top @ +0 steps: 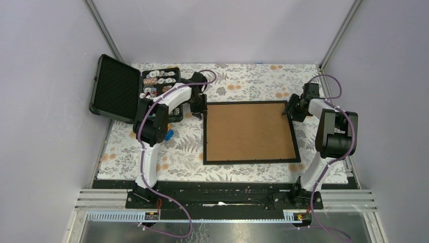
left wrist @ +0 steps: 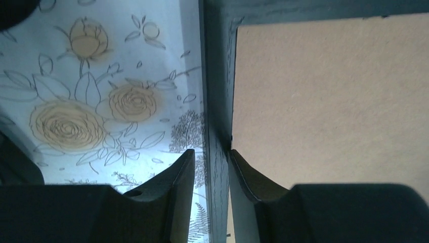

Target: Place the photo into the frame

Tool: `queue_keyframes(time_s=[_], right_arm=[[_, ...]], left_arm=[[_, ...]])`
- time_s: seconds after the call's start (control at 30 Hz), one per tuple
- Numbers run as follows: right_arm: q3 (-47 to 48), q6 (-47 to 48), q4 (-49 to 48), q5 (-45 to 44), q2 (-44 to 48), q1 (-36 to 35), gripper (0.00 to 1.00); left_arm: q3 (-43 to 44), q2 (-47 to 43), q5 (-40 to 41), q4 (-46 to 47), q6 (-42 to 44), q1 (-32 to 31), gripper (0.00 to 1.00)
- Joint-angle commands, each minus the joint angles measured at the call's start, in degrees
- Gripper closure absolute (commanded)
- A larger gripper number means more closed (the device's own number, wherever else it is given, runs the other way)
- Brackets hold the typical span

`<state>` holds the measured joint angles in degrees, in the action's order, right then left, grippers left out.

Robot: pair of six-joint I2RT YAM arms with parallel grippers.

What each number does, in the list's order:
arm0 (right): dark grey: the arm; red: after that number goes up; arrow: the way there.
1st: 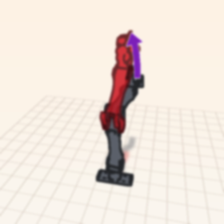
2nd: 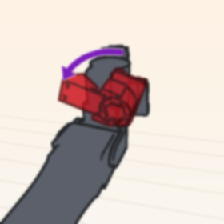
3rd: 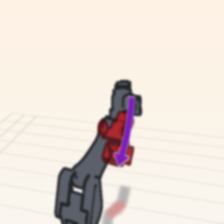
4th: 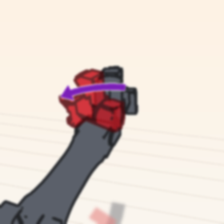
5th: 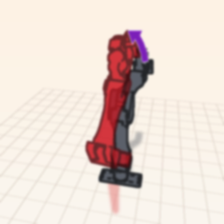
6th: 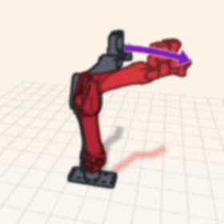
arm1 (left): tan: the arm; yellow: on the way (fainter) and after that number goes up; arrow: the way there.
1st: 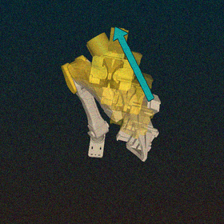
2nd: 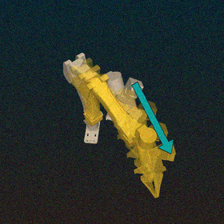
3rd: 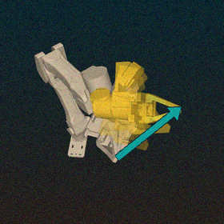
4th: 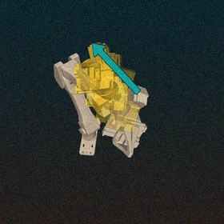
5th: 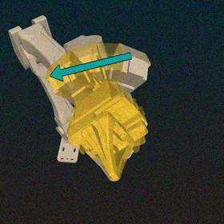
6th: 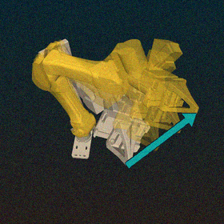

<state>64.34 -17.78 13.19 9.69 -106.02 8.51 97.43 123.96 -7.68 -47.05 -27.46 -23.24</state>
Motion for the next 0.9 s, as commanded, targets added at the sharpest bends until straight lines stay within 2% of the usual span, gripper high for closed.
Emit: queue_keyframes(time_s=[0.0,0.3,0.53,0.87], right_arm=[[-1.15,-0.24,4.63,2.44,-2.05,-1.75,0.37],[-1.23,-0.23,4.75,2.35,-2.11,-1.92,0.38],[-1.01,-0.16,4.74,2.61,-2.4,-2.04,0.38],[-0.97,-0.08,4.85,2.74,-2.55,-2.27,0.38]], left_arm=[[4.8,2.32,0.78,1.34,0.51,0.81,0.66],[4.63,2.27,4.02,1.35,1.01,1.47,0.69],[2.63,-1.49,2.58,2.47,1.44,2.7,0.59],[1.05,-1.3,0.99,4.41,0.36,3.56,0.56]])
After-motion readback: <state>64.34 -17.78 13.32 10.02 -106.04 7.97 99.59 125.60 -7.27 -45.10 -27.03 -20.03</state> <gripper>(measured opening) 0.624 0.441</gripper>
